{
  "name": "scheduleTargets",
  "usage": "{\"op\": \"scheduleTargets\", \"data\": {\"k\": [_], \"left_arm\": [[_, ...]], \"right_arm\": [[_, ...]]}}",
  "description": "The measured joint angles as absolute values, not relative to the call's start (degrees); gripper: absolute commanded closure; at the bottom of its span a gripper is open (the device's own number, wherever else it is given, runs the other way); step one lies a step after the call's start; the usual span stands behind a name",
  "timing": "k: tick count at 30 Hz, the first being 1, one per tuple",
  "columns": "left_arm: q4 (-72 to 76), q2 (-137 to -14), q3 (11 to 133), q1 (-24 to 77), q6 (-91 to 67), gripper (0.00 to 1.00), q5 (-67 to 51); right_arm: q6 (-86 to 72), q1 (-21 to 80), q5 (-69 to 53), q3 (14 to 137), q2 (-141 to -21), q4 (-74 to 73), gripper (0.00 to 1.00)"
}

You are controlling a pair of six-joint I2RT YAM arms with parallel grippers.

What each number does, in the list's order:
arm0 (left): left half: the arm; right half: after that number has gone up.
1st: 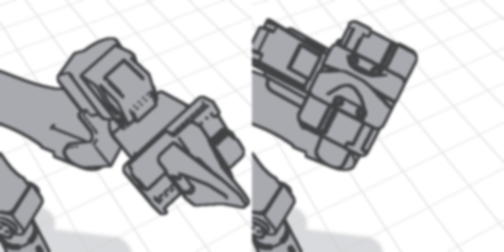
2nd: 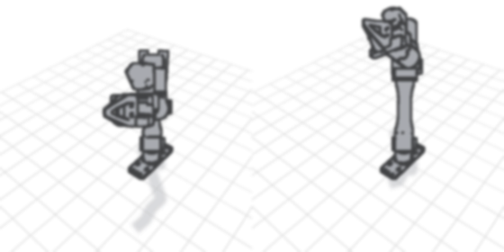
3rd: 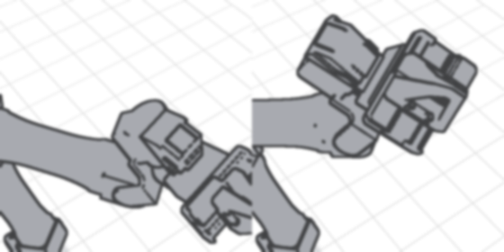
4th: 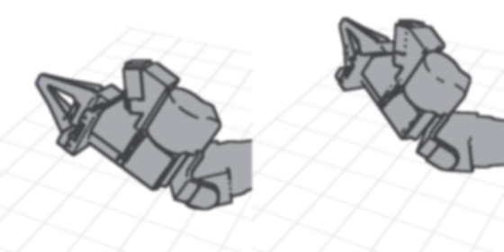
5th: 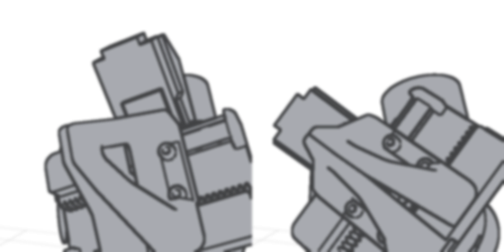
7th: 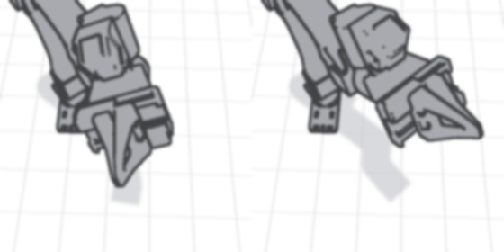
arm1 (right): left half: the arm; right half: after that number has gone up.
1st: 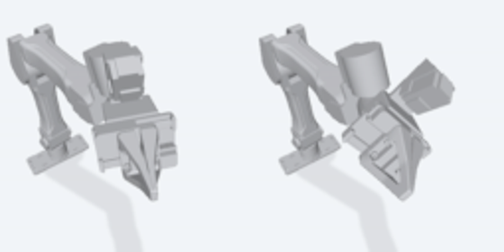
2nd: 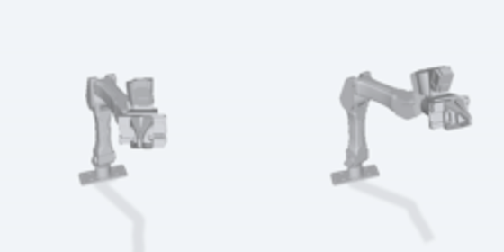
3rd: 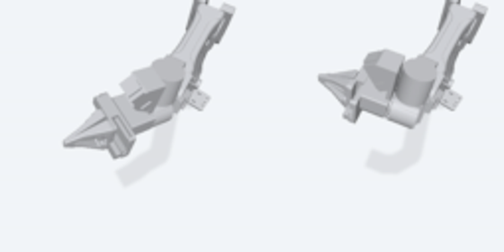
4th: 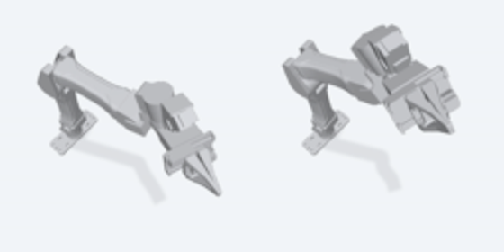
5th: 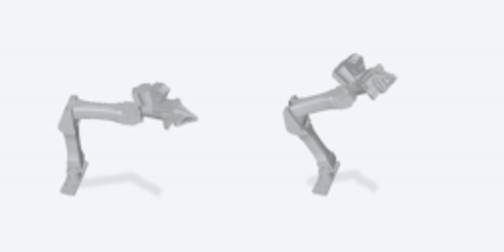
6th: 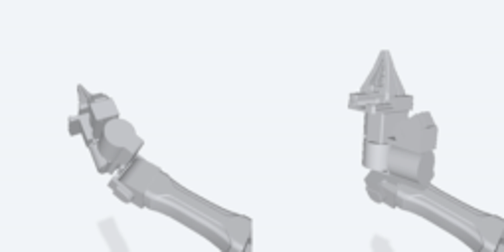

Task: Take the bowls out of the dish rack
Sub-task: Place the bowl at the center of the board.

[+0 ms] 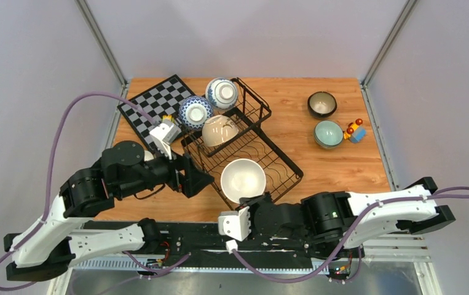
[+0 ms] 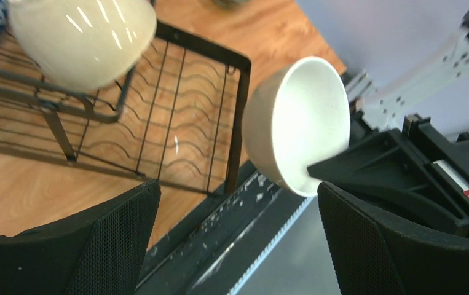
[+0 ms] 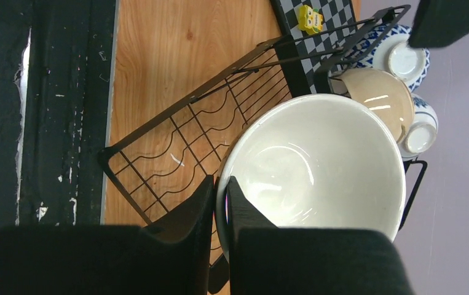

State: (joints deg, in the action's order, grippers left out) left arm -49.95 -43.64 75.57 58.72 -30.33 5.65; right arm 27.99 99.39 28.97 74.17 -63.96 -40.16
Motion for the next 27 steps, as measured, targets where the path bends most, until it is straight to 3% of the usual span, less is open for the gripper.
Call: {"op": "scheduleTargets", "data": {"k": [9, 13, 16, 20, 27], "left_arm": [[-53.4, -47.9, 73.8, 65.0, -31.1, 0.11, 7.2], [-55.8, -51.0, 74.6, 66.2, -30.6, 0.22, 9.3], [-57.7, -53.2, 75.1, 66.7, -30.2, 0.38, 11.0], [-60.8, -55.0, 75.1, 67.0, -30.0, 0.49, 13.3], [-60.8, -55.4, 74.9, 67.4, -30.7, 0.95, 12.8]], "right_arm": [[29.2, 99.4, 27.9, 74.2, -70.2, -38.9, 1.0], [29.3, 99.4, 26.8, 74.2, -71.5, -38.6, 1.0], [29.3, 99.4, 26.3, 74.2, -72.0, -38.4, 1.0], [29.2, 99.4, 25.8, 74.2, -72.2, -37.7, 1.0], [29.5, 99.4, 25.1, 74.3, -72.6, -35.5, 1.0]]}}
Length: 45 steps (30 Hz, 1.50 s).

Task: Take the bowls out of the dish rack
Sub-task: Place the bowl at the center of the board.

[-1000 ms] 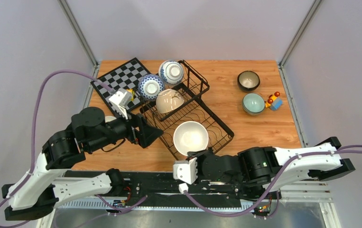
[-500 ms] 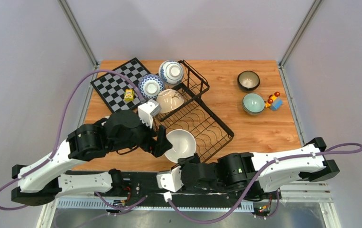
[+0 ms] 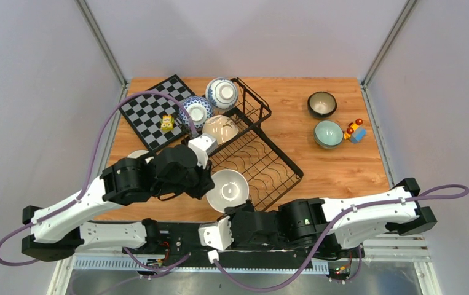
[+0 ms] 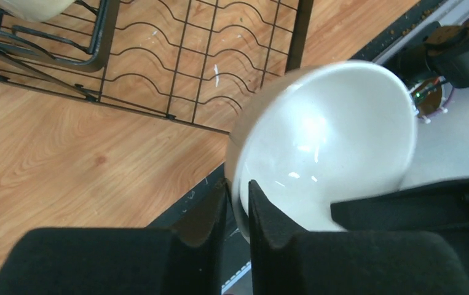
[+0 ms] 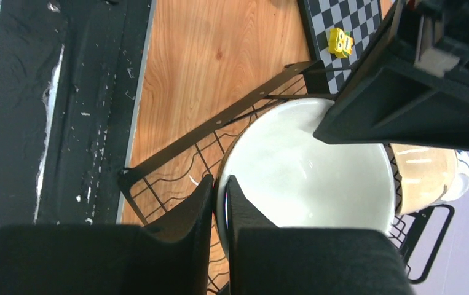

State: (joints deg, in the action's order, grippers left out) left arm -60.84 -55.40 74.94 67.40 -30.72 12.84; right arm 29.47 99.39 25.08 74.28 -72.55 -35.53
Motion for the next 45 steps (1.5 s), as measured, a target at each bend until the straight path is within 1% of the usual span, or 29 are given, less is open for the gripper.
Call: {"op": "scheduleTargets", "data": {"k": [1, 2, 3, 5, 7, 9, 10, 16, 19, 23, 28, 32, 35, 40, 45], "left_arm": [[-60.5, -55.4, 74.7, 67.5, -30.9, 1.0, 13.0], [-60.1, -55.4, 74.4, 67.5, -31.3, 1.0, 13.2], [-59.5, -55.4, 74.1, 67.4, -31.8, 1.0, 13.3], [-58.9, -55.2, 73.7, 67.3, -32.6, 1.0, 13.5], [-59.1, -54.4, 73.0, 67.3, -32.9, 1.0, 14.0], [-60.8, -53.2, 71.9, 67.3, -33.1, 1.0, 14.7], [-61.9, -52.4, 71.2, 67.3, -33.2, 1.0, 15.2], [-67.6, -46.9, 68.3, 67.3, -35.8, 1.0, 19.2], [-70.2, -43.0, 66.3, 67.3, -38.3, 1.0, 21.4], [-73.7, -38.0, 62.1, 67.3, -42.0, 1.0, 23.8], [-75.0, -35.8, 53.5, 67.3, -47.4, 1.0, 25.9], [-73.7, -36.0, 45.9, 67.3, -52.4, 1.0, 29.3], [-71.7, -36.5, 42.7, 66.3, -54.8, 1.0, 31.4], [-66.1, -36.8, 39.7, 60.1, -56.6, 1.0, 33.1], [-59.6, -37.5, 32.9, 53.7, -60.3, 1.0, 33.5]], "right_arm": [[29.5, 99.4, 24.9, 74.3, -72.7, -35.3, 1.0], [29.4, 99.4, 24.6, 74.3, -72.8, -34.9, 1.0], [29.4, 99.4, 24.5, 74.3, -72.8, -34.3, 0.95], [29.3, 99.4, 24.2, 74.3, -72.8, -34.0, 0.62], [29.0, 99.4, 24.1, 74.3, -72.8, -33.7, 0.39], [27.8, 99.4, 24.0, 74.3, -72.4, -33.4, 0.22], [27.4, 99.4, 24.0, 74.4, -72.0, -33.3, 0.2], [23.6, 99.4, 23.3, 74.4, -67.1, -32.7, 0.19], [20.7, 99.4, 23.6, 73.2, -62.1, -30.8, 0.19], [17.5, 99.4, 25.7, 68.6, -54.4, -26.8, 0.19], [13.8, 99.4, 31.4, 60.7, -49.2, -20.9, 0.19], [10.7, 98.0, 34.5, 57.0, -48.9, -17.6, 0.19], [8.4, 96.0, 35.5, 55.8, -48.4, -15.8, 0.19], [3.6, 90.6, 34.5, 53.4, -45.8, -13.2, 0.19], [-1.4, 86.0, 32.8, 50.4, -44.5, -11.8, 0.2]]}}
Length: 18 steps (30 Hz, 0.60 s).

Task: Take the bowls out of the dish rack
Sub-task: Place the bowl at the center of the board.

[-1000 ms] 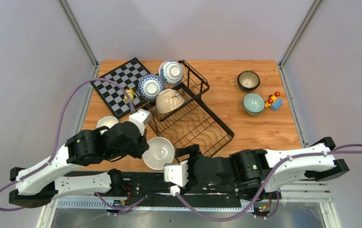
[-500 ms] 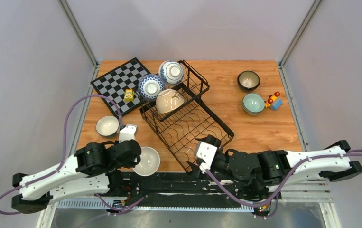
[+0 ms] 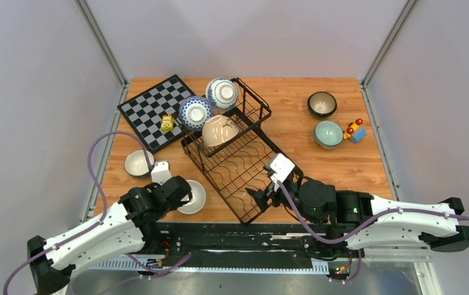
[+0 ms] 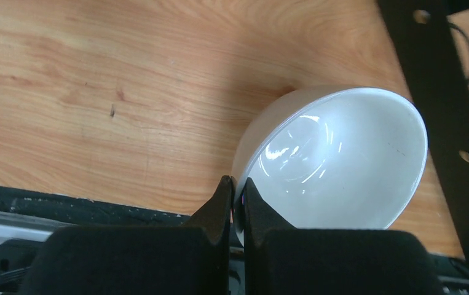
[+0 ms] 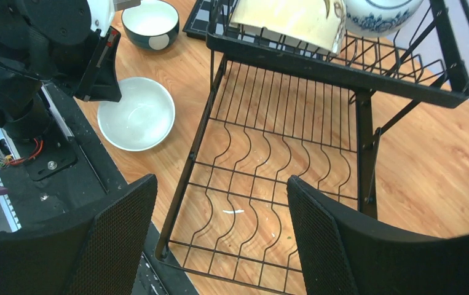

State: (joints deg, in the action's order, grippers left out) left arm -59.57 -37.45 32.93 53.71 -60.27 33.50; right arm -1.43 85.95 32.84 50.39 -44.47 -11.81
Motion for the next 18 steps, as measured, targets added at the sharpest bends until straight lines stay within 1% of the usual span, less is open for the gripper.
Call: {"op": "scheduleTargets", "data": {"k": [4, 13, 18], "left_arm": [[-57.5, -37.1, 29.0, 49.9, -62.9, 1.0, 33.8], [-52.4, -33.7, 26.3, 40.9, -66.7, 1.0, 36.0], [-49.9, -33.8, 23.5, 34.6, -66.7, 1.0, 34.6]], "right_arm": [[-3.9, 85.1, 31.7, 49.4, -44.5, -11.7, 0.2], [-8.8, 84.3, 31.4, 47.3, -45.3, -10.3, 0.17], [-13.9, 80.7, 31.2, 47.3, -45.4, -10.8, 0.17]]}}
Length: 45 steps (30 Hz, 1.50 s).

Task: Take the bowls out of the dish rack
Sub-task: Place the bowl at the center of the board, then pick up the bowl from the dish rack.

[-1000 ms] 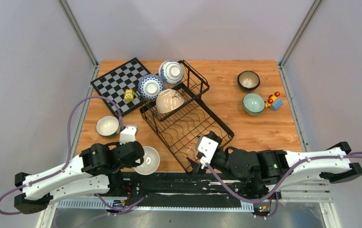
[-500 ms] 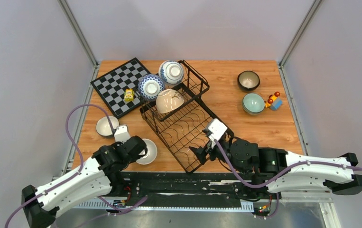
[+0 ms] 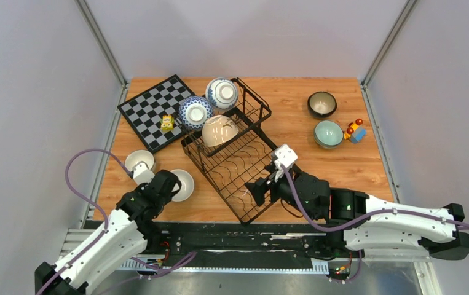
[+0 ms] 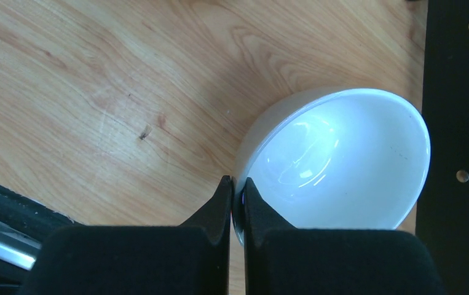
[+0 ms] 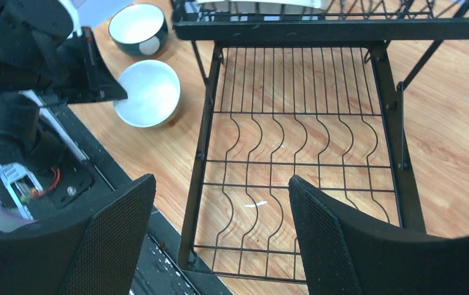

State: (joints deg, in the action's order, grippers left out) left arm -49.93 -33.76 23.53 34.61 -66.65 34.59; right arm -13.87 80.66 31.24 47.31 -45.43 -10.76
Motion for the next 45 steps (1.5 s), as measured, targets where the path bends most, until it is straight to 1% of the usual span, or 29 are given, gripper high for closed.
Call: {"op": "scheduleTargets", "data": {"k": [2, 3, 4, 6, 8, 13, 17, 21, 23, 27, 34, 39, 45], "left_arm": [[-48.9, -33.7, 23.3, 32.5, -66.6, 1.0, 33.6], [-48.5, -33.8, 23.2, 31.9, -66.5, 0.96, 33.2], [-48.1, -34.0, 23.2, 31.2, -66.4, 0.89, 32.9], [-47.5, -34.6, 23.2, 30.5, -66.3, 0.7, 32.3], [-46.8, -35.0, 23.2, 30.3, -66.3, 0.57, 31.8], [-46.0, -34.5, 23.2, 30.3, -66.2, 0.36, 30.4], [-47.6, -31.4, 24.0, 30.2, -66.1, 0.17, 29.4], [-50.5, -26.9, 27.4, 30.2, -65.4, 0.01, 28.8], [-51.4, -25.1, 29.4, 30.2, -64.7, 0.0, 28.4], [-52.9, -24.0, 34.6, 30.2, -62.4, 0.0, 27.9], [-53.1, -23.7, 43.8, 30.2, -55.8, 0.0, 29.5], [-51.8, -19.1, 44.4, 30.2, -52.0, 0.03, 30.9], [-51.6, -14.2, 42.3, 30.2, -50.8, 0.04, 31.9]], "right_arm": [[-15.7, 78.6, 30.7, 47.5, -45.3, -11.1, 0.17], [-16.9, 77.5, 30.0, 48.1, -45.3, -11.6, 0.17], [-17.8, 76.6, 29.5, 48.7, -45.3, -11.8, 0.17], [-19.7, 74.6, 28.1, 50.7, -45.7, -12.1, 0.17], [-21.1, 73.3, 27.0, 52.3, -46.1, -12.2, 0.17], [-24.9, 70.0, 24.8, 55.5, -47.6, -12.2, 0.18], [-28.6, 67.8, 23.4, 55.8, -48.7, -12.0, 0.19], [-34.6, 63.0, 19.0, 55.8, -49.3, -11.1, 0.19], [-37.8, 60.4, 16.4, 55.0, -49.3, -8.6, 0.19], [-45.3, 56.2, 11.0, 49.3, -48.7, 1.6, 0.18], [-55.2, 55.0, 6.3, 41.9, -53.3, 18.0, 0.18], [-59.2, 55.0, 6.1, 39.4, -57.2, 27.6, 0.21], [-61.7, 55.0, 7.3, 38.9, -60.1, 33.6, 0.23]]}}
